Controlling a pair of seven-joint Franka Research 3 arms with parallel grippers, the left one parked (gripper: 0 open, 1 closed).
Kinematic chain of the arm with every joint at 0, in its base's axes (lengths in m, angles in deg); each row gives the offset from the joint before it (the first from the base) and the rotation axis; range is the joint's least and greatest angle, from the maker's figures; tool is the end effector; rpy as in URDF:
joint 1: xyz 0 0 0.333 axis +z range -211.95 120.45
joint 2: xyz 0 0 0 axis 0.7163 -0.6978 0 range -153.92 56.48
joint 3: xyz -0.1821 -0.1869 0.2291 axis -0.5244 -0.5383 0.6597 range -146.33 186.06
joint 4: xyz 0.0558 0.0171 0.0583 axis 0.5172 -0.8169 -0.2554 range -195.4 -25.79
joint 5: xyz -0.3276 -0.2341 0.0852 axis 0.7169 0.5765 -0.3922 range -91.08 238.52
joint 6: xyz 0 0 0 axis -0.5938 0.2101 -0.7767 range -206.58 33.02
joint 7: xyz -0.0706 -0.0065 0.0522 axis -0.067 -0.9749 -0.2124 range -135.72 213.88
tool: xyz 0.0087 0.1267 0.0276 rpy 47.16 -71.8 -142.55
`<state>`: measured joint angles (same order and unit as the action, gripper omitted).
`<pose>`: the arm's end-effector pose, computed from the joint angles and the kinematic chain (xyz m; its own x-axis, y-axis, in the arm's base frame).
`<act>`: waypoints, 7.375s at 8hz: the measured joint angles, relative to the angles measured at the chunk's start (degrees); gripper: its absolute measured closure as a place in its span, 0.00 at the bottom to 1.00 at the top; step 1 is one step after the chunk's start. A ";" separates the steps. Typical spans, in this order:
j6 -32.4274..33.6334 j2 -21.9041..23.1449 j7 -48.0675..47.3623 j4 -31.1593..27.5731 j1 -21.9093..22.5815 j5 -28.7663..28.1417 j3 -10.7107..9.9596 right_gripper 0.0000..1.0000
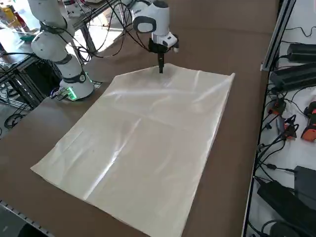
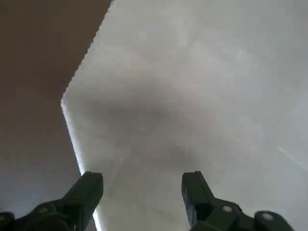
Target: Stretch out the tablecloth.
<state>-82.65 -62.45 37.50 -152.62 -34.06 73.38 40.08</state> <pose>0.4434 0.2808 0.2251 0.8619 0.4972 -0.0994 0.4908 -0.8674 -0.0827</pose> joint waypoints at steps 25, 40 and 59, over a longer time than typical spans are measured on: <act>-9.90 1.61 -9.83 -7.21 7.83 19.06 -12.06 0.98; -7.48 -10.52 7.65 13.87 -18.28 19.29 -13.29 0.93; -7.59 -11.03 -31.45 6.77 -19.90 13.54 -9.51 0.00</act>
<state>-90.25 -73.48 6.05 -145.85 -53.96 86.92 30.57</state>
